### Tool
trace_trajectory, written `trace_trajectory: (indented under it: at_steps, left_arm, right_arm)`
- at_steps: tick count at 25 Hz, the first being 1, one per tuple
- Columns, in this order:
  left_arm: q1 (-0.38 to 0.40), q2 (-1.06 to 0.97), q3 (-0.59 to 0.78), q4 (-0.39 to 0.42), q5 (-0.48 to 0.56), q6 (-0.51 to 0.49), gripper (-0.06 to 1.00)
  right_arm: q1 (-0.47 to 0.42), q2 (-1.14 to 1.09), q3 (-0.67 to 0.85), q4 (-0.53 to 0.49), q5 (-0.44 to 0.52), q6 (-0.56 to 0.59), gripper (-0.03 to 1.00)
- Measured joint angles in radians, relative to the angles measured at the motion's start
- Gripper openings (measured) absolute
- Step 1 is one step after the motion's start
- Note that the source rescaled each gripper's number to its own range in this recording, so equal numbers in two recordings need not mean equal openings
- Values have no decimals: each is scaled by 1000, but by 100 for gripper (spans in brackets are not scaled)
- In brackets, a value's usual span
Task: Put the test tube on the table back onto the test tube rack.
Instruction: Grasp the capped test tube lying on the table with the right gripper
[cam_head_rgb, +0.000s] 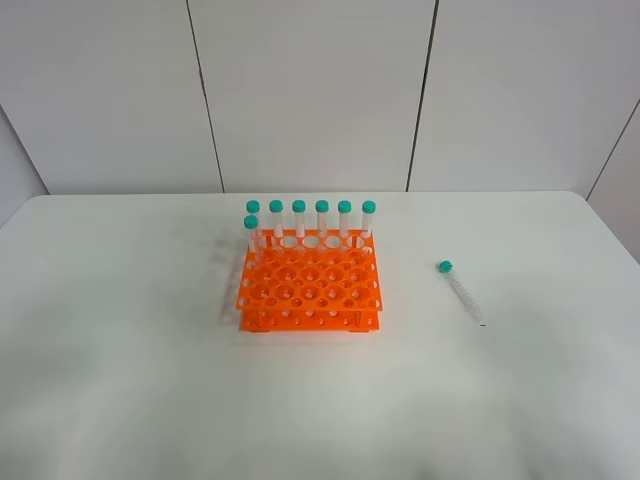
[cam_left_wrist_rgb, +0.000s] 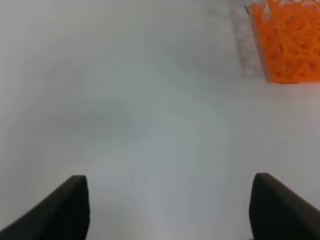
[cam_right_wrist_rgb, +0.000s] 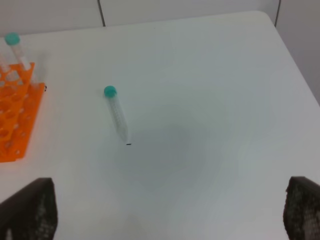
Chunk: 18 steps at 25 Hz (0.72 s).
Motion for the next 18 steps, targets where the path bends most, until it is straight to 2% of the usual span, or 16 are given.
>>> trace_trajectory:
  at_steps: [12, 15, 18]
  left_arm:
    - [0, 0, 0, 0, 0, 0, 95]
    - [0, 0, 0, 0, 0, 0, 95]
    - [0, 0, 0, 0, 0, 0, 95]
  right_arm:
    - [0, 35, -17, -1, -17, -16, 100]
    - [0, 176, -75, -4, -57, -24, 100]
    - [0, 406, -156, -4, -84, -28, 100]
